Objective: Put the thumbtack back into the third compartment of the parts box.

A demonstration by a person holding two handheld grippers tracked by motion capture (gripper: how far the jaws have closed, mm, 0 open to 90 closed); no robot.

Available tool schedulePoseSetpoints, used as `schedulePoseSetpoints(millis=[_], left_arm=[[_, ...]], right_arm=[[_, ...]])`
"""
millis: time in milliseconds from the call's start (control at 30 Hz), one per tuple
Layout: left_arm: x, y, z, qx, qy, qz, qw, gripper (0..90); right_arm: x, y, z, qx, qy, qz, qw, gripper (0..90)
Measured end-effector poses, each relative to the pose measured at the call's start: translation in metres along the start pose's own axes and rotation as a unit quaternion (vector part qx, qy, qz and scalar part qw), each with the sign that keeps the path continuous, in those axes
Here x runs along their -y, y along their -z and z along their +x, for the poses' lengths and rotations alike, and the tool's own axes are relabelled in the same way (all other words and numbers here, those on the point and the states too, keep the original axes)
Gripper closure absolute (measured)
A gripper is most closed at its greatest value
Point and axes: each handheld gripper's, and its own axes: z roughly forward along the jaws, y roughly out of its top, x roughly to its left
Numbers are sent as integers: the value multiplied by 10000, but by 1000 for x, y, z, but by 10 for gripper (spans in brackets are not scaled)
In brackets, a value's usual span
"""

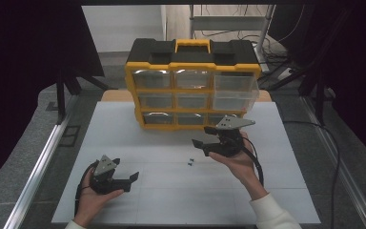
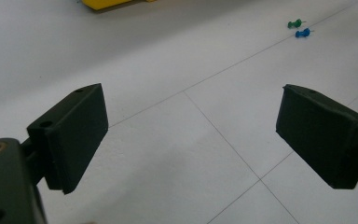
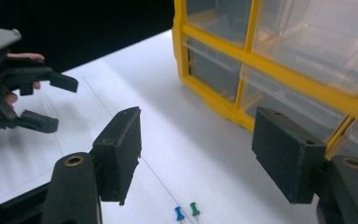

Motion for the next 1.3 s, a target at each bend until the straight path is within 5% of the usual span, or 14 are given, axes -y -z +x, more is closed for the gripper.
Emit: schedulePoseSetpoints(millis=[467,1000,1300], left_arm=[[0,-1,0,25,-18,30,10000,94],[0,0,0,38,-36,25,10000,94],[0,-1,0,41,-35,29,10000,95]], right_arm=[[29,-36,-13,141,-96,636,9978,336],[60,-78,-19,241,-7,1448,9892,338],[67,-91,-13,272,179,1666,9855,371]])
